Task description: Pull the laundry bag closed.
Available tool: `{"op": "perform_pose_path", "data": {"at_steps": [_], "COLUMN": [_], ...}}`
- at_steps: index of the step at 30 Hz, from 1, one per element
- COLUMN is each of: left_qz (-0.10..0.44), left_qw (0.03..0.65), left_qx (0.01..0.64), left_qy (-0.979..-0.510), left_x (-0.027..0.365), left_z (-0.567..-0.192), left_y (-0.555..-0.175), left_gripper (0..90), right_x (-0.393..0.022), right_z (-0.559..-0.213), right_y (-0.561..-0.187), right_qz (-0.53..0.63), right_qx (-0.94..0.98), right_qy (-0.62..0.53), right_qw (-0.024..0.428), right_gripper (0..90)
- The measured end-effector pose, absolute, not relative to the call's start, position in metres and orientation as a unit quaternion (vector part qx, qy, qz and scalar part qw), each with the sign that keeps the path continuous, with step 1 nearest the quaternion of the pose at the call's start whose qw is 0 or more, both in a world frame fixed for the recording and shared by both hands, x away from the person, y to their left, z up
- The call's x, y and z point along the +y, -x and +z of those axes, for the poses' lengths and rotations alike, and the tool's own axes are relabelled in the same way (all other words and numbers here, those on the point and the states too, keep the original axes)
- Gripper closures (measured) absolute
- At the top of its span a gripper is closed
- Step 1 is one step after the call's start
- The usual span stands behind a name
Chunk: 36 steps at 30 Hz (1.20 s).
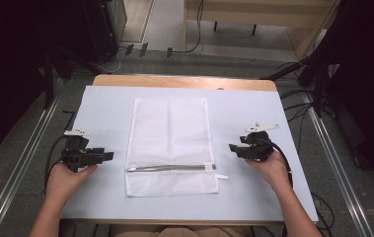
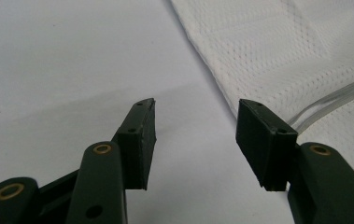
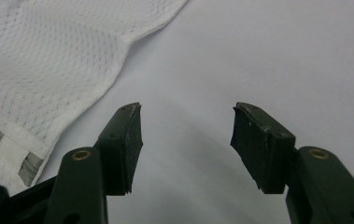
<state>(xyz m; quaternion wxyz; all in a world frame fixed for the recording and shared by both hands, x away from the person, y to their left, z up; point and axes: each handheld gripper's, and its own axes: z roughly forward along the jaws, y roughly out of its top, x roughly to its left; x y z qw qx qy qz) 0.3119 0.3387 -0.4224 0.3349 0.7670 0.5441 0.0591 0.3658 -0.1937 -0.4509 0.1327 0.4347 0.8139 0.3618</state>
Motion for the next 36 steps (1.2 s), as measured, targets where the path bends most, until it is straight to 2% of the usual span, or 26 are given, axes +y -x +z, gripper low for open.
{"op": "perform_pose_path", "data": {"at_steps": [6, 9, 20, 36], "left_qz": [0.062, 0.061, 0.058, 0.054], "left_qw": [0.338, 0.346, 0.355, 0.357], "left_qx": [0.543, 0.532, 0.525, 0.524], "left_qy": [-0.767, -0.770, -0.771, -0.771], "left_x": [0.3398, 0.3407, 0.3380, 0.3369], "left_z": [-0.4227, -0.4237, -0.4240, -0.4240], "left_y": [-0.3108, -0.3106, -0.3135, -0.3169], "left_gripper": [45.6, 40.9, 39.0, 38.1], "right_x": [-0.1937, -0.1944, -0.1918, -0.1853], "right_z": [-0.4493, -0.4491, -0.4505, -0.4487], "right_y": [-0.3649, -0.3657, -0.3640, -0.3590], "right_qz": [0.365, 0.366, 0.356, 0.359], "right_qx": [0.812, 0.808, 0.813, 0.815], "right_qy": [-0.433, -0.443, -0.446, -0.444], "right_qw": [0.142, 0.130, 0.120, 0.100], "right_gripper": [45.2, 44.9, 41.5, 45.1]}}
